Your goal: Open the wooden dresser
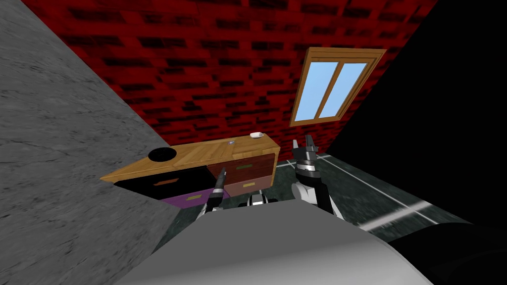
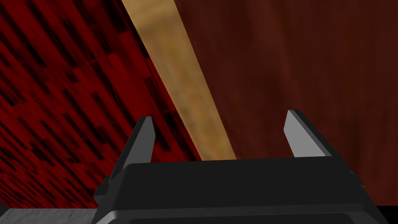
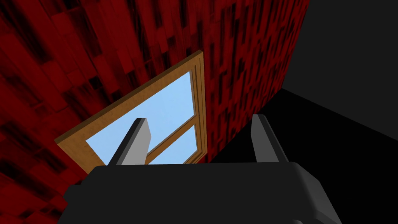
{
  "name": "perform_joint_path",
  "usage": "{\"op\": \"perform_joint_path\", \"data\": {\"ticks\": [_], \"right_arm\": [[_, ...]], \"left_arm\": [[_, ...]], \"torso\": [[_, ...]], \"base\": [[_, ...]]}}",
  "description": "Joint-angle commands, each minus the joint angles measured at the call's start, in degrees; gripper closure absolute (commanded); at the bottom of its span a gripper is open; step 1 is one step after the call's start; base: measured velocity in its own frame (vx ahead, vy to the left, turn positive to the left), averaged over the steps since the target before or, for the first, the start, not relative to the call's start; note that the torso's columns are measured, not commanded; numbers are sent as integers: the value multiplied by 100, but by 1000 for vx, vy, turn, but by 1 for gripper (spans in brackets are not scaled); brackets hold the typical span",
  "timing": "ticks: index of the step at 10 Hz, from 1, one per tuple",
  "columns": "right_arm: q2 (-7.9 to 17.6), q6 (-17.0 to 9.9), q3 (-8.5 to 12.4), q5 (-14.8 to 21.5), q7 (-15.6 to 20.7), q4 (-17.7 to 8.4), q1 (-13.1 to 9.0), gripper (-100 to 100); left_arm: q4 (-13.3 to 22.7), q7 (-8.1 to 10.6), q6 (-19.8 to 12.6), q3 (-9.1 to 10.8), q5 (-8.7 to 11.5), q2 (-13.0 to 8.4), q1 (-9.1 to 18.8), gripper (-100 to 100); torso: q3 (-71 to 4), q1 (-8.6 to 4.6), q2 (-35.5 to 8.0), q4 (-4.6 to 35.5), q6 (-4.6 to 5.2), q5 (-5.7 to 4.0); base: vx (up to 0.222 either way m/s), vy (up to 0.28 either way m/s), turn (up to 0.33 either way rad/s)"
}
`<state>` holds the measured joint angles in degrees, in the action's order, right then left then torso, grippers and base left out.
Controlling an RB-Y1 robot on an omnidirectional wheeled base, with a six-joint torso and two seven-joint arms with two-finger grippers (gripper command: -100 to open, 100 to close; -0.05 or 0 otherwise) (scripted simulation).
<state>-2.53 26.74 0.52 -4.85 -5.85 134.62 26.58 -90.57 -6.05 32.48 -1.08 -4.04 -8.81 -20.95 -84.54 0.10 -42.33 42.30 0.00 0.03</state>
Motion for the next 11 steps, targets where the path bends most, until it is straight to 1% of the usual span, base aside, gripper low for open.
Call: {"op": "perform_joint_path", "data": {"ticks": [1, 4, 7, 9, 10, 11], "right_arm": [[0, 0, 0, 0, 0, 0, 0, 0], [0, 0, 0, 0, 0, 0, 0, 0], [0, 0, 0, 0, 0, 0, 0, 0], [0, 0, 0, 0, 0, 0, 0, 0], [0, 0, 0, 0, 0, 0, 0, 0], [0, 0, 0, 0, 0, 0, 0, 0]], "left_arm": [[405, -43, 82, -3, -33, 80, 77, -100], [837, -86, 139, -7, -69, 273, 170, -100], [1151, -117, 179, -10, -95, 614, 238, -100], [1262, -128, 193, -11, -104, 873, 263, -100], [1196, -132, 174, -20, -107, 805, 236, -100], [1070, -130, 15, -12, -108, 816, 266, -100]], "torso": [[-3, -9, 4, -1, 0, -2], [-3, -12, 3, -1, 0, -4], [-1, -7, 2, -1, 0, -2], [-2, -4, 3, -1, 0, -2], [-2, -5, 3, -1, 0, -2], [-1, -1, 2, -1, -1, -1]], "base": [[33, -75, -8], [28, -75, -8], [19, -57, -6], [11, -32, -4], [4, -13, -1], [50, 2, -13]]}}
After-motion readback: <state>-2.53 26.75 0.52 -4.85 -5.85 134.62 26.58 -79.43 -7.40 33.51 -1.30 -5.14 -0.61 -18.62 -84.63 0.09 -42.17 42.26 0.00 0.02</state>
